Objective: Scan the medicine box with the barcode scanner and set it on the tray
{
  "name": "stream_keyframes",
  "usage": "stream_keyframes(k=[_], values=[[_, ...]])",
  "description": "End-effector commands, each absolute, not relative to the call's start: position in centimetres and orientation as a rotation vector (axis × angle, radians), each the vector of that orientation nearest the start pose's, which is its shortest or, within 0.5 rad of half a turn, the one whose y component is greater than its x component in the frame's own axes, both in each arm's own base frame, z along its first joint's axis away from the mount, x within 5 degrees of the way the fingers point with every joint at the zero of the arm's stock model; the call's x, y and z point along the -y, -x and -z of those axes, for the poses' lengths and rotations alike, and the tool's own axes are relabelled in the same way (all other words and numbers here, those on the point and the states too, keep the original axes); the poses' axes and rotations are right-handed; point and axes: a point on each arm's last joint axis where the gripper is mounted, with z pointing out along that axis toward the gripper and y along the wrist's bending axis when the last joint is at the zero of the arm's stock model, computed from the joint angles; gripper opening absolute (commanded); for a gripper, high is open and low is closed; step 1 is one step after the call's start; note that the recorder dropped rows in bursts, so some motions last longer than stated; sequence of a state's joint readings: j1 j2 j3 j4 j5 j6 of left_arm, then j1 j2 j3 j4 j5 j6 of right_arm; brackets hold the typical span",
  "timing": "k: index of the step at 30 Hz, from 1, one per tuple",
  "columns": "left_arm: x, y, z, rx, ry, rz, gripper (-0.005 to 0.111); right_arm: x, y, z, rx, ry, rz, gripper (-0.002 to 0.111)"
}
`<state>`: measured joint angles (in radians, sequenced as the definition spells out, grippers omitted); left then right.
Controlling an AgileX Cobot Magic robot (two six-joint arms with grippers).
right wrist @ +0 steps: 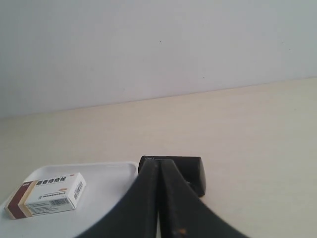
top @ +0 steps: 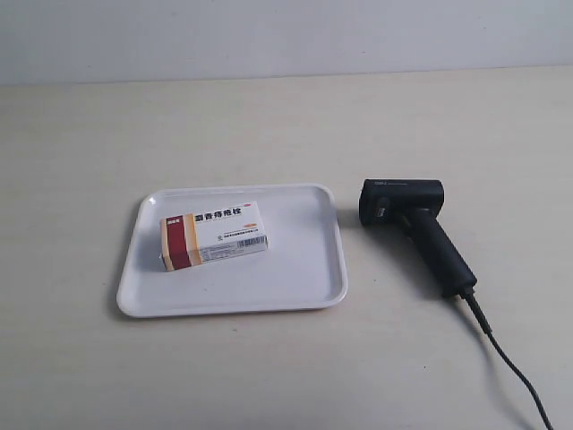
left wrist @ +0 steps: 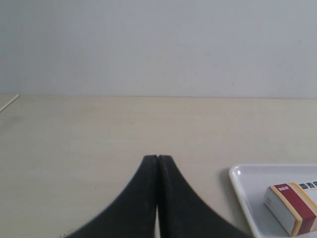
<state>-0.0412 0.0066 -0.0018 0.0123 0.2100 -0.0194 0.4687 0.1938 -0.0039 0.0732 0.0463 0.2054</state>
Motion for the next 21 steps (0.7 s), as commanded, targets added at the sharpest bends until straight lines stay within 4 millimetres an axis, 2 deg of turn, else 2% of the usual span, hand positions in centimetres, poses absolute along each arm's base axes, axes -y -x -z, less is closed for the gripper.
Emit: stream_keyframes(k=[1, 8, 11, 14, 21], values=[[0.2, -5.6, -19.4, -1.69, -0.02, 0.038, 0.001, -3.1, -6.4, -19.9, -1.713, 0.169, -0.537, 0.001], [0.2, -5.6, -19.4, -1.69, -0.02, 0.038, 0.001, -1.1, -6.1, -20.6, -1.597, -0.067, -0.349, 0.001], [0.2, -5.6, -19.4, -1.69, -0.02, 0.038, 0.001, -0.7, -5.7, -20.8, -1.553, -0.11, -0.308, 0.001], [0.2, -5.6, -19.4, -1.69, -0.02, 0.038, 0.001, -0.7, -5.6, -20.6, -1.563, -0.108, -0.295, 0.001], [0.2, -5.6, -19.4, -1.69, -0.02, 0.038, 0.001, -0.7, -5.6, -20.3, -1.592, 0.048, -0.14, 0.001]])
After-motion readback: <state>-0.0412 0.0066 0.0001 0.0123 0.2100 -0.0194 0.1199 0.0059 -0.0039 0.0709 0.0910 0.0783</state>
